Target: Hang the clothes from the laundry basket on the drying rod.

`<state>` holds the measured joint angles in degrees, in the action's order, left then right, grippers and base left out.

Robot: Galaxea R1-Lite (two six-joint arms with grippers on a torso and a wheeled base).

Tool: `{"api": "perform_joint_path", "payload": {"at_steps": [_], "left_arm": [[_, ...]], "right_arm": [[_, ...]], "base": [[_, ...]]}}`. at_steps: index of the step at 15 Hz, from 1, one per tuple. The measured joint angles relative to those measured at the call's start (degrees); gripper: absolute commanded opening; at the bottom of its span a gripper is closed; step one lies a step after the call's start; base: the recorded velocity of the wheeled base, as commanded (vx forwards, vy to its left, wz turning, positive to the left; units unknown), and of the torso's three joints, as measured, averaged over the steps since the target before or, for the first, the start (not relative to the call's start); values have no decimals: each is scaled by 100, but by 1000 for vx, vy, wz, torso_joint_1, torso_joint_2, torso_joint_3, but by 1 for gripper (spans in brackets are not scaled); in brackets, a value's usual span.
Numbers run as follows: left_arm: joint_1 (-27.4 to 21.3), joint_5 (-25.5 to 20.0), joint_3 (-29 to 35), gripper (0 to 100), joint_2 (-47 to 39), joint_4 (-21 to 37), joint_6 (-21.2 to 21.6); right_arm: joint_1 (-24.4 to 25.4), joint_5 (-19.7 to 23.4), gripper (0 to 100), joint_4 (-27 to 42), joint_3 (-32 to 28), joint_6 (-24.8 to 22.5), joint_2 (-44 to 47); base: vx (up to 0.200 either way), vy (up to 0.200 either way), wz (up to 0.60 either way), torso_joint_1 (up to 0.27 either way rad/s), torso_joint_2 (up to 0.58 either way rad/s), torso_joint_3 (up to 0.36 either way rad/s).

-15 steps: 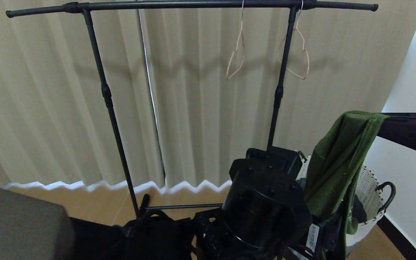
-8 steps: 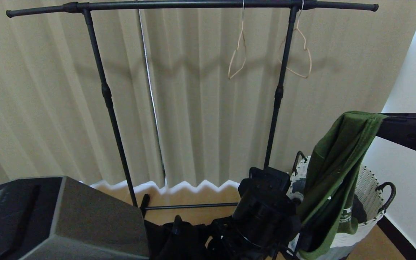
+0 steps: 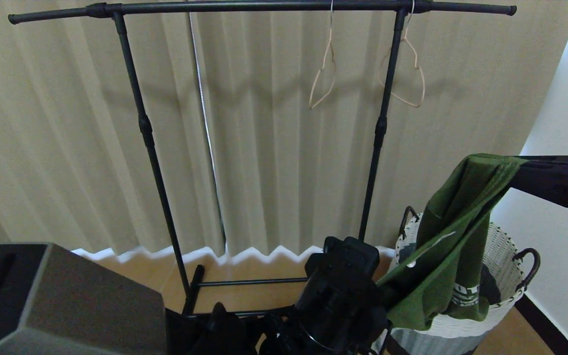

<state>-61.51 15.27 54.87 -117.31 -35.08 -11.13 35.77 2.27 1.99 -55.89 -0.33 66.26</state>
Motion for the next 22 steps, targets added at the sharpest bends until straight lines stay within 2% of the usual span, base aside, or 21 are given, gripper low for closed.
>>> {"api": "perform_joint_path", "payload": {"at_steps": [3, 5, 7, 8, 11, 13, 17, 19, 22], "left_arm": [[20, 166, -790, 0, 428, -506, 638], [127, 188, -1298, 0, 973, -736, 890], [380, 199, -1460, 0, 1602, -517, 1002], [542, 201, -1425, 0, 1958, -187, 1058], [989, 191, -691, 0, 2944, 1259, 1142], [1240, 141, 89, 0, 3352, 1853, 1153], [1613, 111, 1499, 0, 3451, 2693, 1181], [1762, 112, 1943, 0, 3226, 3185, 1285], [1961, 150, 2286, 0, 2776, 3321, 1503]], "right_arm": [[-5, 0, 0, 0, 63, 0, 56], [-7, 0, 0, -7, 124, 0, 69], [-5, 0, 0, -10, 155, 6, 61], [-5, 0, 0, -10, 162, -10, 28], [0, 11, 0, -185, 44, -158, -61], [-5, 24, 0, -373, -168, -177, -38], [-118, 33, 0, -412, -254, -152, 124], [-165, 22, 0, -412, -256, -141, 185], [-176, 24, 0, -406, -256, -148, 232]], "base": [[0, 0, 0, 0, 0, 0], [0, 0, 0, 0, 0, 0], [0, 0, 0, 0, 0, 0], [0, 0, 0, 0, 0, 0], [0, 0, 0, 0, 0, 0], [0, 0, 0, 0, 0, 0], [0, 0, 0, 0, 0, 0], [0, 0, 0, 0, 0, 0], [0, 0, 0, 0, 0, 0]]}}
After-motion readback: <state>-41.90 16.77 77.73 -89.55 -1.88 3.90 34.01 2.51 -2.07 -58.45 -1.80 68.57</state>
